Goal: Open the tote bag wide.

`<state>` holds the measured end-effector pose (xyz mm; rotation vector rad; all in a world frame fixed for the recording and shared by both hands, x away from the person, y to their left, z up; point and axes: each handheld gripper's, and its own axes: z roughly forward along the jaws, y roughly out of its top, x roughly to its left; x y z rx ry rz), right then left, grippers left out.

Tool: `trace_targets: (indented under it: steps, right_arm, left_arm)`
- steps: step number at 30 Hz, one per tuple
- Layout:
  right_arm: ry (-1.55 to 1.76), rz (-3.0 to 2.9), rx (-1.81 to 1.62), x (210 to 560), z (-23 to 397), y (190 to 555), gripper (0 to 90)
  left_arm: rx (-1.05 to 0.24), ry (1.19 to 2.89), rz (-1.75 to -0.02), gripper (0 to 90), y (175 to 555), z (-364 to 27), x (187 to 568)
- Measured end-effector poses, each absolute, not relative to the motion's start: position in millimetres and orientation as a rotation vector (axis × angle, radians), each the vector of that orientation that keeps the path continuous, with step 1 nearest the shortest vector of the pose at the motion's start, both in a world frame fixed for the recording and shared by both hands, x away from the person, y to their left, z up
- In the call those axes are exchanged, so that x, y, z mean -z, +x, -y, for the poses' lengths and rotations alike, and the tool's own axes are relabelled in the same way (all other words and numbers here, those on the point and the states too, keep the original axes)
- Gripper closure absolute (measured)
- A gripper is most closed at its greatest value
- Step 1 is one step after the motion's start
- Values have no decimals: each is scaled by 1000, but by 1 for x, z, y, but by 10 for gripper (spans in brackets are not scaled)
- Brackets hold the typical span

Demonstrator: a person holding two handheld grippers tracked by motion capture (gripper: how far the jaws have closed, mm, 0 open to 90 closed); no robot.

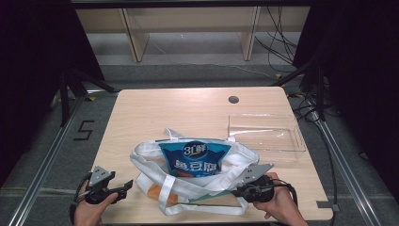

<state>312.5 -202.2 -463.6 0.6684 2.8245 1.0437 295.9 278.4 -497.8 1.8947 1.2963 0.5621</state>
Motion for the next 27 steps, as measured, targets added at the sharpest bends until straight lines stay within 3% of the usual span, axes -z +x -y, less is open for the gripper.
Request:
trace_targets:
  steps: [5, 7, 10, 15, 17, 27]
  right_arm:
    - [691, -2849, -1009, 479, 200, 315, 879]
    - [747, -2823, -1052, 475, 201, 312, 832]
    - [729, -2822, -1108, 463, 206, 307, 707]
    - [774, -2735, -1180, 435, 223, 293, 601]
    - [778, -2689, -1226, 426, 234, 292, 572]
    - [1045, -2407, -1309, 387, 272, 303, 479]
  left_arm:
    - [-543, 1868, -1296, 216, 296, -280, 495]
    - [-524, 1828, -1268, 215, 294, -281, 486]
    - [-534, 1797, -1229, 216, 291, -280, 469]
    - [-519, 1791, -1149, 213, 285, -278, 440]
    - [-459, 1794, -1101, 203, 282, -275, 423]
    - [-463, 1854, -994, 203, 286, -262, 380]
